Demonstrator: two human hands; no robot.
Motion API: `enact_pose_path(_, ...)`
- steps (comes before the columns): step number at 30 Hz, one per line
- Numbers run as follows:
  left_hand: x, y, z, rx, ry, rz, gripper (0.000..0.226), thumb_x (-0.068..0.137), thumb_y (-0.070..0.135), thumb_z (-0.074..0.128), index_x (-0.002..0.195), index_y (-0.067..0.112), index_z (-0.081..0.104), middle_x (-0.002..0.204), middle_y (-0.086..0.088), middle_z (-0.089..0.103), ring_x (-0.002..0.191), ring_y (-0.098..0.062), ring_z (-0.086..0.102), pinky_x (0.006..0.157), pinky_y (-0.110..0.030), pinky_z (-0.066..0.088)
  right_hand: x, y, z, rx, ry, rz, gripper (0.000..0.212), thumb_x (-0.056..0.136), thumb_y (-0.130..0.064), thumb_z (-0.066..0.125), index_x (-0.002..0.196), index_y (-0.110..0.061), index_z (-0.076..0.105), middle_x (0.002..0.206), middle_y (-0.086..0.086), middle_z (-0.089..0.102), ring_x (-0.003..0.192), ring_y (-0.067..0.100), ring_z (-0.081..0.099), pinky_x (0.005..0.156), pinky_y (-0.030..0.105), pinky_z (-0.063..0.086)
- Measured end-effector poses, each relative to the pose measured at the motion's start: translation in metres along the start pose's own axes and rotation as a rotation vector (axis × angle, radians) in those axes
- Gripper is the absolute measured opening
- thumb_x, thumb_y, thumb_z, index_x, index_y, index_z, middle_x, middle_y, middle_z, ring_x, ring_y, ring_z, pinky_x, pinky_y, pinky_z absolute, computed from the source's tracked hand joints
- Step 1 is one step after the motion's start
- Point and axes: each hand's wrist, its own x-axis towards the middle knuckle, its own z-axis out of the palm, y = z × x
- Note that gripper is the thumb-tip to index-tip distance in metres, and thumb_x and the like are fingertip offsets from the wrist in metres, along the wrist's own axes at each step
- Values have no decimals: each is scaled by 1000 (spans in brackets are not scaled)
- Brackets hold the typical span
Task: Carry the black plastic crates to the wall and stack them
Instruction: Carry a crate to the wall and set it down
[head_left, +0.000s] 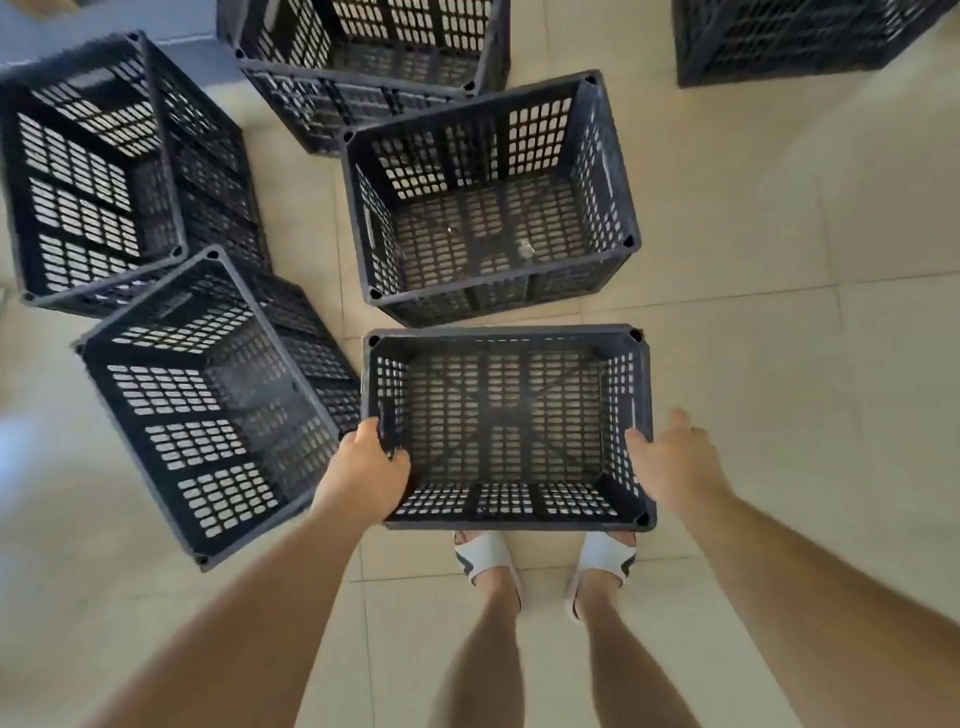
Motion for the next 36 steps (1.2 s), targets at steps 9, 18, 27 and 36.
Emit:
enact_pose_path(9, 111, -32, 57, -90, 103, -99, 59, 94, 30, 56, 149, 18, 38, 141, -12, 51, 115, -33, 58, 94, -52, 54, 96, 30, 81, 11, 16, 107, 57, 101, -39, 48, 145, -4, 34, 138, 24, 45, 122, 45, 49, 95, 53, 48)
enact_pose_path(18, 181, -50, 97, -44, 227, -344, 53, 93, 25, 59, 140, 3, 45, 131, -21, 60, 112, -43, 60, 86, -48, 52, 164, 50, 128, 220, 44, 142, 31, 104, -18, 38, 134, -10, 36, 106, 12, 55, 88, 32, 56, 75, 44, 46)
enact_pose_path(27, 194, -77, 97, -414, 147, -390, 24, 93, 12, 58, 111, 7, 72, 98, -8, 76, 83, -27, 71, 72, -37, 59, 181, 69, 137, 338, 29, 133, 13, 102, -23, 39, 114, -18, 39, 113, 15, 64, 99, 38, 67, 89, 57, 55)
enact_pose_path(36, 126, -66, 80, -561, 65, -346, 17, 99, 16, 52, 101, 15, 69, 101, -7, 76, 89, -25, 71, 93, -47, 58, 129, 89, 67, 274, 73, 166, 12, 102, -24, 40, 113, -19, 43, 107, 10, 64, 92, 32, 68, 84, 53, 57)
